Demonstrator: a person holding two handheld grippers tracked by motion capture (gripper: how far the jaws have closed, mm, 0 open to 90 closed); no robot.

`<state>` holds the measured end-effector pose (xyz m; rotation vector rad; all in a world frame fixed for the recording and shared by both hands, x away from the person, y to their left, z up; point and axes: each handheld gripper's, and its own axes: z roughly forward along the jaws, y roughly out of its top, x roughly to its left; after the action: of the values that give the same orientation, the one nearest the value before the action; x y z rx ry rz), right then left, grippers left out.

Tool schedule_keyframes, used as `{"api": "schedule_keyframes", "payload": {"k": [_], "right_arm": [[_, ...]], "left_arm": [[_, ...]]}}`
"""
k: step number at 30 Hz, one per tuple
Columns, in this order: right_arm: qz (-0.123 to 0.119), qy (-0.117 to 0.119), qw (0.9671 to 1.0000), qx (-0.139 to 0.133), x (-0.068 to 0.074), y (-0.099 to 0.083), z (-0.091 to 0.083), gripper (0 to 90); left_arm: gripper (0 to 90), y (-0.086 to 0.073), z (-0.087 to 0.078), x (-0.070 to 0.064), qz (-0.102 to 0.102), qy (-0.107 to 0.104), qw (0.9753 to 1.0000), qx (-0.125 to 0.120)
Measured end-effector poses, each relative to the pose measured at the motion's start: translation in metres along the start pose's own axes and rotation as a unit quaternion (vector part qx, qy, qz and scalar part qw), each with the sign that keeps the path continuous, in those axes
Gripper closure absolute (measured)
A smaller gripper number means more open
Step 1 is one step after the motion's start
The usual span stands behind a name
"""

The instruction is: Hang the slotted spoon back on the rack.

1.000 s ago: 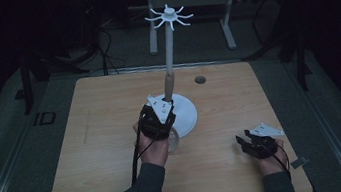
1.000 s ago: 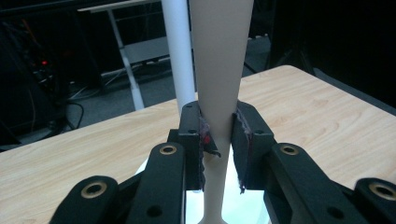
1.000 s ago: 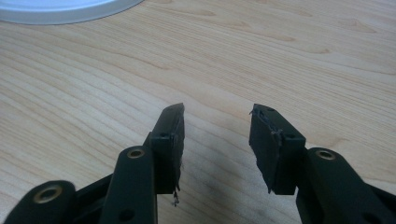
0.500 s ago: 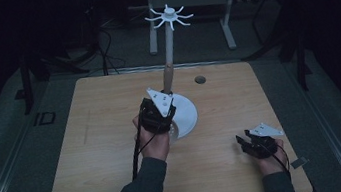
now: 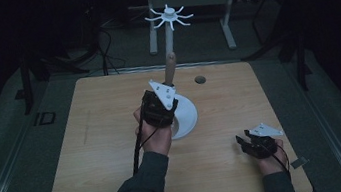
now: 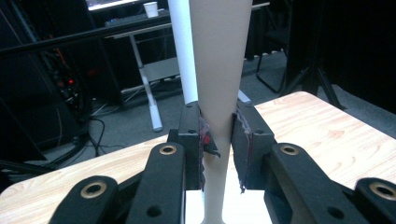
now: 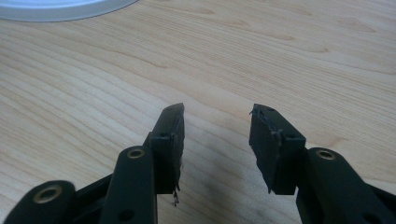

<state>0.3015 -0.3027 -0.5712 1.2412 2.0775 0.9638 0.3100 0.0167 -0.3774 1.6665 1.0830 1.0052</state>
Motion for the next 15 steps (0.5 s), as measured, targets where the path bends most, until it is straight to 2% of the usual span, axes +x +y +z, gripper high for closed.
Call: {"api": "schedule_keyframes", "payload": {"k": [15], "right_arm": [[0.001,-0.001,1.0000,0.000,0.000,0.000,-0.001,54.9]], "left_arm": [[74.9,0.014,-0.003,0.002,-0.002,0.017,0.9998,-0.009]]}}
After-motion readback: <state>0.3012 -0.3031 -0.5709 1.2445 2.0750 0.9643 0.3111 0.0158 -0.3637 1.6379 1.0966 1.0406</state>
